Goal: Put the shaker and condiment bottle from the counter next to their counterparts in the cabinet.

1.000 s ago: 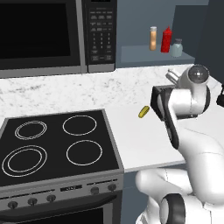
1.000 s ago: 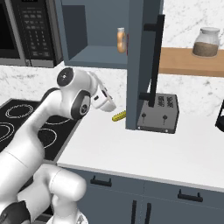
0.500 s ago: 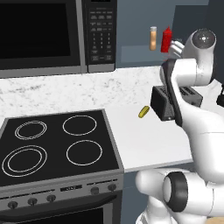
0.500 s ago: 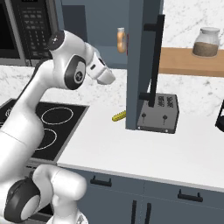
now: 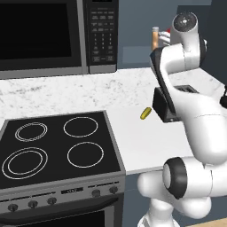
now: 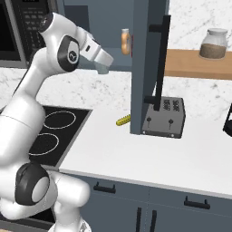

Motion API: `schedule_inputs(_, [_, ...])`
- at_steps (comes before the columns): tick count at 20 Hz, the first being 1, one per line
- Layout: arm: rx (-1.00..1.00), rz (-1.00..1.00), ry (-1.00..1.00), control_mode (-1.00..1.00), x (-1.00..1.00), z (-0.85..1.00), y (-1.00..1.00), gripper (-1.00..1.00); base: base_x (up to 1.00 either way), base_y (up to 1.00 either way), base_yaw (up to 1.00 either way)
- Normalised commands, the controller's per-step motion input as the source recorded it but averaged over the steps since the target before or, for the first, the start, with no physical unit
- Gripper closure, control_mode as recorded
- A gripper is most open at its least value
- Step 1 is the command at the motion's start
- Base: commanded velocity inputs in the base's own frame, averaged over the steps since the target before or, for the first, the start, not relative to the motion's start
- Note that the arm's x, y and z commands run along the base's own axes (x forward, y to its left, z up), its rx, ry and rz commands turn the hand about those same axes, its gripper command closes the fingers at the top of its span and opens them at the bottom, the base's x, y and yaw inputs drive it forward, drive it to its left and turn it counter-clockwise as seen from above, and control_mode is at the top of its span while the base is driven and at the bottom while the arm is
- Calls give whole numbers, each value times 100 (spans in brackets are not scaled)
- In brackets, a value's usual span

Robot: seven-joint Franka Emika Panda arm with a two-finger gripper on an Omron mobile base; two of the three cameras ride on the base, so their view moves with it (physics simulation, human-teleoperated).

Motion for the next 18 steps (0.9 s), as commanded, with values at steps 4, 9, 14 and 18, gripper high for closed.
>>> schedule_inputs(4, [-7, 7, -1, -100, 24, 24, -12, 100, 0, 0, 0])
schedule_inputs(9, [-9, 6, 1, -100, 11, 3, 0, 100, 0, 0, 0])
schedule_inputs(14, [-4, 9, 0, -100, 47, -2, -5, 100, 0, 0, 0])
schedule_inputs(18, [0, 10, 1, -100, 41, 0, -8, 100, 0, 0, 0])
